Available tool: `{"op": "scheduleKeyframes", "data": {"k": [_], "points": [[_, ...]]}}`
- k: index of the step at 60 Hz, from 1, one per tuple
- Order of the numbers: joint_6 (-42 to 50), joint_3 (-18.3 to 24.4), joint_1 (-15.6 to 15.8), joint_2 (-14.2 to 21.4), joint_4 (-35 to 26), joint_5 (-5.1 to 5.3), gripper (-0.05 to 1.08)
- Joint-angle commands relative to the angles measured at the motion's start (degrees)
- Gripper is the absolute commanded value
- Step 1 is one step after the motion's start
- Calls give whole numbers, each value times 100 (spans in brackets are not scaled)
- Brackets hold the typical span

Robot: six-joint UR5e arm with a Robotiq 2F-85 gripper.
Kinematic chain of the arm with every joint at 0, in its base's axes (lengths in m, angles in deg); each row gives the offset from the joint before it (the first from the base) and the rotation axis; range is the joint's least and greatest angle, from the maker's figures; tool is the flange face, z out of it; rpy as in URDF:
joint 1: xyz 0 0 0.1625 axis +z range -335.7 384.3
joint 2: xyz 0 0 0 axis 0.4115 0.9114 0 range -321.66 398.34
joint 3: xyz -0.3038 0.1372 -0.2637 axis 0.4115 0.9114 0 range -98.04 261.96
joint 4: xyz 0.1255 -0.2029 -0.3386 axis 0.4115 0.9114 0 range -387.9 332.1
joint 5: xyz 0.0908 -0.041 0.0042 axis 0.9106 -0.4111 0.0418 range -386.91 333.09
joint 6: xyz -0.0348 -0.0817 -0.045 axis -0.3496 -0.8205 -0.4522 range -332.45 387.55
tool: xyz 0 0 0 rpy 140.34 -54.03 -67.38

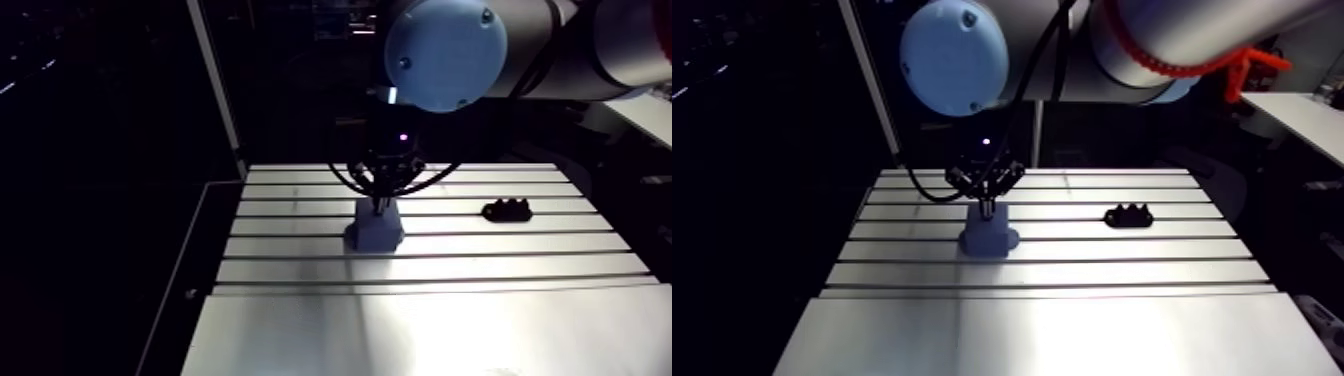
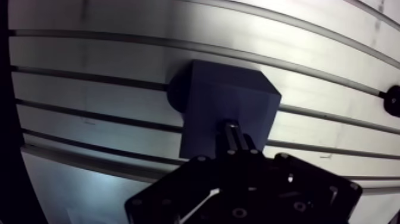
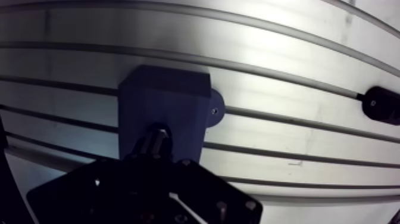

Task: Pick up the M10 bolt and insert it into the hex recess until seated.

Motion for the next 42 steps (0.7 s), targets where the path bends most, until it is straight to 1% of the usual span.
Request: {"op": "scheduleKeyframes", "data": {"k": [1, 42], "points": [[5, -13, 1, -16, 6, -3, 106], [5, -13, 1, -69, 31, -12, 106]]}}
